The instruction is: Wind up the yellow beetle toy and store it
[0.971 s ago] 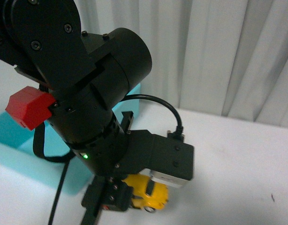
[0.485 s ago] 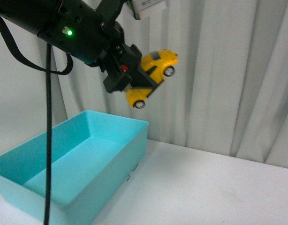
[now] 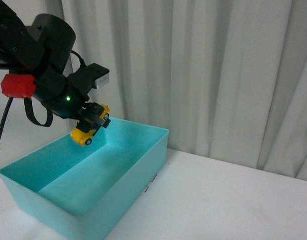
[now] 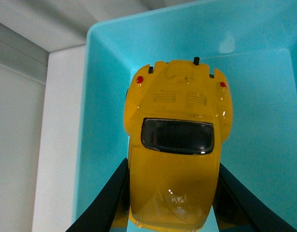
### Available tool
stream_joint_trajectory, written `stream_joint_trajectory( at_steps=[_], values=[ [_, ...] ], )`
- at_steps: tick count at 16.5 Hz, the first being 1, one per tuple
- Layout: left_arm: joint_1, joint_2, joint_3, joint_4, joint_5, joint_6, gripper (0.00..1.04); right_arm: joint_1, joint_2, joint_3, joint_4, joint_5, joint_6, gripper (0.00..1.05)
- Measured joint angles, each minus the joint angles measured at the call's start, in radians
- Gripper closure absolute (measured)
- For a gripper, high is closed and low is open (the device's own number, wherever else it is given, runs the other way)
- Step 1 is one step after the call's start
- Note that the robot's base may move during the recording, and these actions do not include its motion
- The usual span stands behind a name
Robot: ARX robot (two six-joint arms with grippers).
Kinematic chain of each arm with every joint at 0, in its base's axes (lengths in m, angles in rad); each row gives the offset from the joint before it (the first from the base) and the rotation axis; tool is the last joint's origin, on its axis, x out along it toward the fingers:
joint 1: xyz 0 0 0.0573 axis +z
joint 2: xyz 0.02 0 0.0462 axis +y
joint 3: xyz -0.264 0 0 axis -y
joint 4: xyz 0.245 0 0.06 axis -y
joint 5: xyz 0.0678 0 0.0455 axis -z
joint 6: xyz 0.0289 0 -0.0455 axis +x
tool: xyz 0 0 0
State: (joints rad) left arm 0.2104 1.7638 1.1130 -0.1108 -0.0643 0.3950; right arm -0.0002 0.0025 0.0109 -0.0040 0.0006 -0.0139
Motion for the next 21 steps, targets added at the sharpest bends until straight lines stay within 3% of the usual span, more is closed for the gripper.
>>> stream_joint_trajectory(
  at_steps=[9,13,18,19,21],
  values=[
    [0.014,0.246,-0.006,0.148,-0.079,-0.056,0.64,0.000,0.000,0.000,0.000,0.000,0.000,0.07],
    [0.006,0.299,-0.001,0.106,-0.061,-0.049,0.64,0.000,0.000,0.000,0.000,0.000,0.000,0.07],
    [0.003,0.272,0.007,0.087,0.023,-0.127,0.11,0.000,0.000,0.000,0.000,0.000,0.000,0.07],
    [0.005,0.225,-0.012,0.105,0.044,-0.127,0.05,0.000,0.000,0.000,0.000,0.000,0.000,0.07],
    [0.014,0.105,-0.050,0.134,0.069,-0.124,0.07,0.000,0.000,0.000,0.000,0.000,0.000,0.07]
  ],
)
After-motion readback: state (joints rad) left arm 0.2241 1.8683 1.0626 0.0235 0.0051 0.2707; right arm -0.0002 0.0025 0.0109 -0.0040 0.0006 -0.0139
